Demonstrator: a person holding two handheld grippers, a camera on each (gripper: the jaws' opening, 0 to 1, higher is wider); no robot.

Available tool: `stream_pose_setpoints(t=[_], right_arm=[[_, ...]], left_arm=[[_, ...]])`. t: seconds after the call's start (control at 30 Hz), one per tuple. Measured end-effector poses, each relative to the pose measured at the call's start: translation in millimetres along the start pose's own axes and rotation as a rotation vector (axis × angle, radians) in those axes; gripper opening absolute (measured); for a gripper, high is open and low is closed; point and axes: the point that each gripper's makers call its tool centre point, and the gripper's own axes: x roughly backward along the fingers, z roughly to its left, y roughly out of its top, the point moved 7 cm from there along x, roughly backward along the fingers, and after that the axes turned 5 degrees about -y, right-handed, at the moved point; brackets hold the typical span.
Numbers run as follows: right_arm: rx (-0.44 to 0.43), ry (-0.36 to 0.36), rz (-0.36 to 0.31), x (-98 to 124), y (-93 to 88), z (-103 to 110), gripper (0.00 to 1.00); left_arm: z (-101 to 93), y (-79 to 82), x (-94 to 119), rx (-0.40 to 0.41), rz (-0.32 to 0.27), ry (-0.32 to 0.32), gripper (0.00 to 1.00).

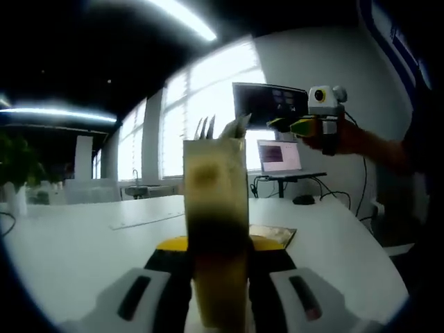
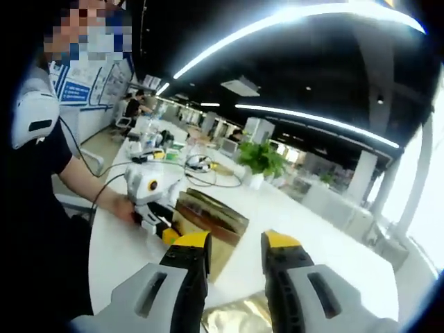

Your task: Extract single mask from mask box in order stack masks on table

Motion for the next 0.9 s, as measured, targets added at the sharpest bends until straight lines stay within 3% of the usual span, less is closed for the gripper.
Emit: stream_pose_setpoints(t=[0.23,0.9], right_arm=[[0.083,0.045,0.058,-10.0,7.0,-2.0,0.25],[0.201,0.185,0.188,-31.7,16.4,-7.2,0.22]], left_arm=[[-0.8,-0.4,-1.3,-0.026,0.006,0.006,0.33],[-0.3,0.0,-2.2,-0.031,0.009,0.007,0.33]])
